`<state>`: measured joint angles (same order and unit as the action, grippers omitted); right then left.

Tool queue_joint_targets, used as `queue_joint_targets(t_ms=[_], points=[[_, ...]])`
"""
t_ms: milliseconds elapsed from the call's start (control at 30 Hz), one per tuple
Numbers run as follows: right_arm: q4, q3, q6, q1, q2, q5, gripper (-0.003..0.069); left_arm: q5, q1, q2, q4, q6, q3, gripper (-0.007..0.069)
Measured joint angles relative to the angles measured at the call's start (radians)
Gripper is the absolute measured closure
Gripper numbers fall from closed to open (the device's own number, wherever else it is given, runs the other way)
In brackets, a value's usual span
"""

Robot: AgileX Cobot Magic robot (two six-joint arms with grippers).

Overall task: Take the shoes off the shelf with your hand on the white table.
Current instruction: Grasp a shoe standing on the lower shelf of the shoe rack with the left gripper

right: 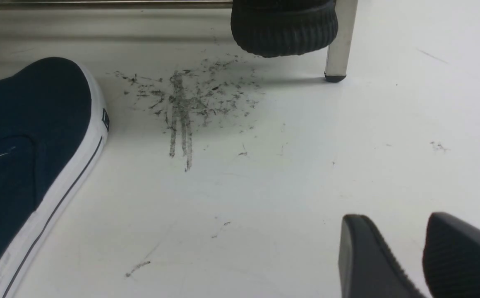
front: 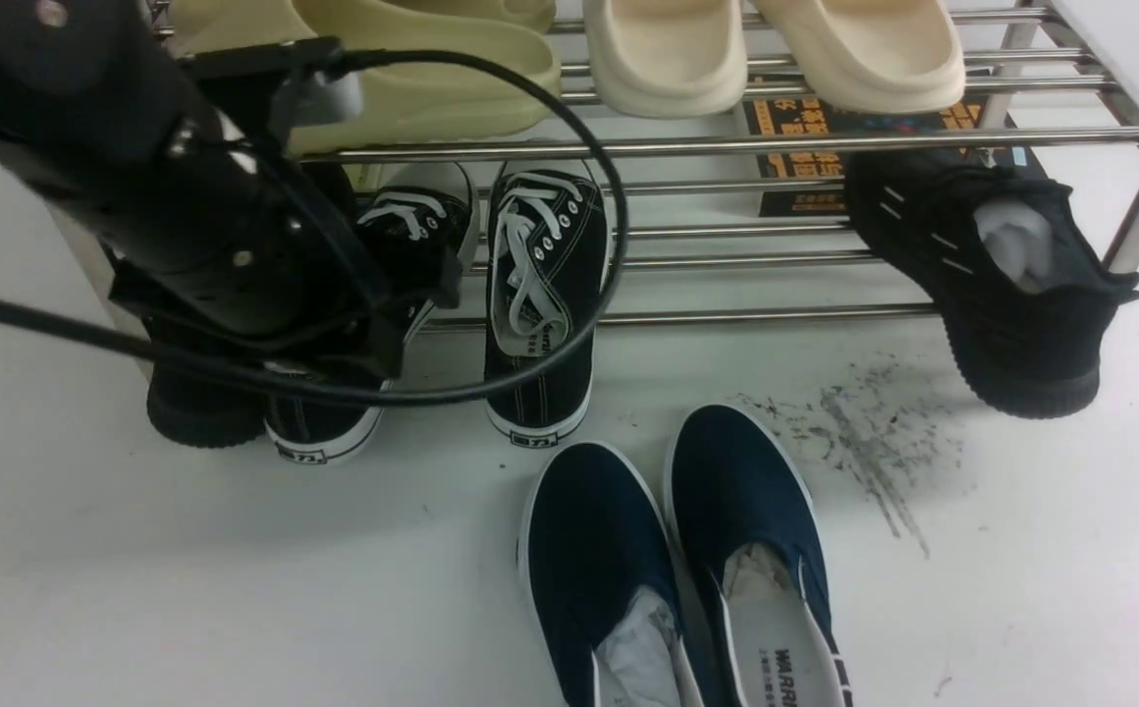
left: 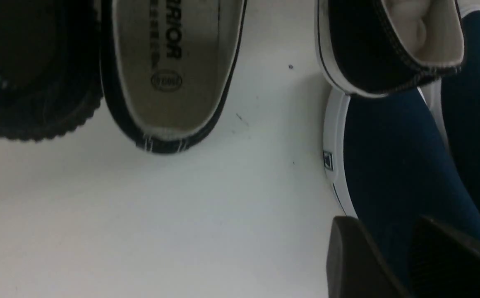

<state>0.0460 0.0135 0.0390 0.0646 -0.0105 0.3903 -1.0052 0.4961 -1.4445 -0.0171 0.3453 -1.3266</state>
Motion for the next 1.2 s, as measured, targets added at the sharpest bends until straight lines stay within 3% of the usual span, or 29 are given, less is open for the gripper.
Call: queue_joint_targets(t_ms=[133,300,533,733,1200], points=[[0.000,0.000,0.000,0.000,0.000,0.000,0.0421,0.064,0.067,-0.067,-0.147,0.129,-0.044,0.0279],[0.000,0.000,0.000,0.000,0.000,0.000,0.0421,0.145,0.104,-0.119,-0.203,0.215,-0.052,0.0235],[0.000,0.000,0.000,0.000,0.000,0.000,0.0421,0.277,0.116,-0.200,-0.224,0.302,-0.052,0.0230],[0.000,0.000,0.000,0.000,0.000,0.000,0.0420,0.303,0.116,-0.248,-0.280,0.372,-0.052,0.0230],[0.000,0.000,0.000,0.000,0.000,0.000,0.0420,0.392,0.116,-0.359,-0.308,0.402,-0.055,0.0232]])
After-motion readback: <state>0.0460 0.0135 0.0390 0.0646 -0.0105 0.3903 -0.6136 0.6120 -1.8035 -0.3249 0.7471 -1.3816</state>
